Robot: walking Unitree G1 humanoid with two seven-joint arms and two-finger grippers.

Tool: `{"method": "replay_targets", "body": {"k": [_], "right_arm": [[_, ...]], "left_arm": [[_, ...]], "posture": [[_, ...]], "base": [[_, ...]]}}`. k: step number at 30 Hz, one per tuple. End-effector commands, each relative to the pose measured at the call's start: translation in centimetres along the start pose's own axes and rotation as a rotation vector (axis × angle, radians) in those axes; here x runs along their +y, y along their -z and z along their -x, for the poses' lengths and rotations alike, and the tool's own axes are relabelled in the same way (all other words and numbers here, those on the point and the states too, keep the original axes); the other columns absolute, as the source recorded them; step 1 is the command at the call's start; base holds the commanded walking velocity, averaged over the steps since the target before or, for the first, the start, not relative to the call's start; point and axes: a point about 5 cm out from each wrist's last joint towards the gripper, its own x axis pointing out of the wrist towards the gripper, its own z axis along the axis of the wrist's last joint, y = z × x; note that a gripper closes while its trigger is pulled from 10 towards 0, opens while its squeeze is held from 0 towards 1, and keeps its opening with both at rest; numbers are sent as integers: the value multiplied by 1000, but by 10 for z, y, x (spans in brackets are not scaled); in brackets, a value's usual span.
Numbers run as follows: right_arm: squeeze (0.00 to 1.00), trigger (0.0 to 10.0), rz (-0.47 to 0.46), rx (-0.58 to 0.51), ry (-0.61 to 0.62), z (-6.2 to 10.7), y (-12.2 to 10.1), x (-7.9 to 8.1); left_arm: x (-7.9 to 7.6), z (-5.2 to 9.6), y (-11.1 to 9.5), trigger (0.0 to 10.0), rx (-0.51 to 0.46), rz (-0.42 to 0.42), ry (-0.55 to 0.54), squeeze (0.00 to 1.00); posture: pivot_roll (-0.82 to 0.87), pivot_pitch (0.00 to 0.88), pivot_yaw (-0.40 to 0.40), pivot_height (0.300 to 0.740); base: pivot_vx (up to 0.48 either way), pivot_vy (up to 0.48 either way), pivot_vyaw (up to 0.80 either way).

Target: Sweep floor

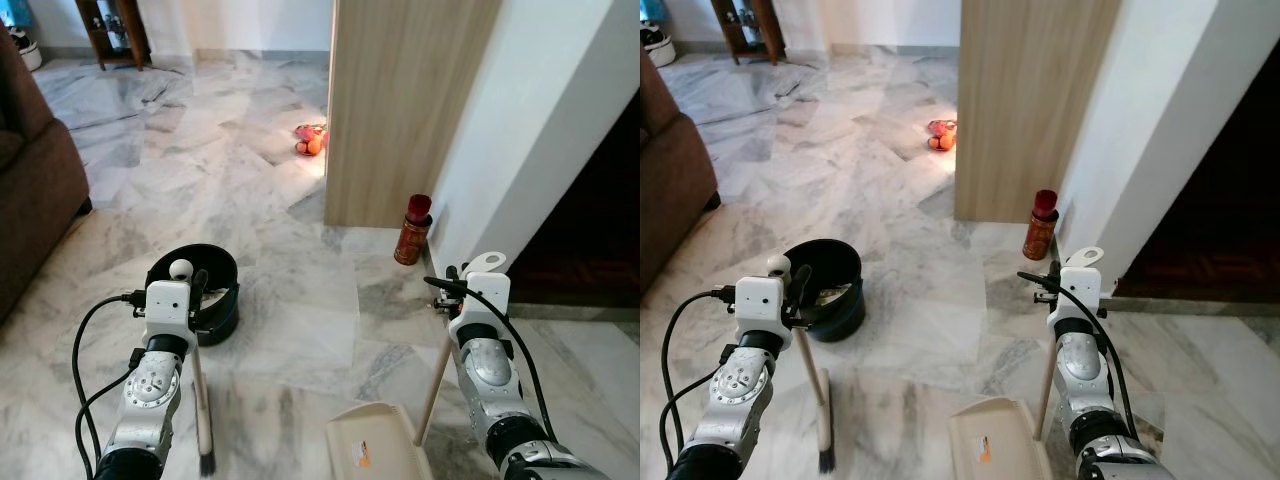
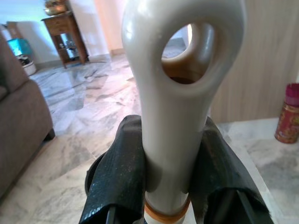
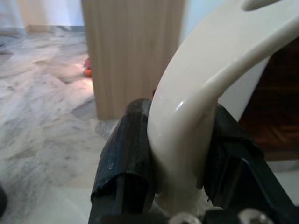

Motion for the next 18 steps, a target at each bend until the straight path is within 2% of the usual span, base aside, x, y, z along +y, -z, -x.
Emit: {"method": "replay_targets", "body": {"k": [1,12,17,18], "right_arm": [[0,10000,2,-26,26,-2,-5,-7],[0,10000,-4,-26,5,-6,-9,1],[0,10000,-3,-24,-7,-6,-9,2],[0,10000,-1,-23,-7,-6,-9,1]], "left_arm": [[-5,-7,-9,10000,-41,-5,23,0],[4,-8,-12,10000,-58,-22,-11,0],[4,-5,-11,10000,-57,-22,-24,0],[3,-4,-10,10000,-55,-20,-25,0]], "posture": [[-30,0,9,740],[28,0,-17,740],[33,0,-31,740],[30,0,-34,740]], "base": [[0,0,-800],[0,0,-800],[0,0,0],[0,0,-800]]}}
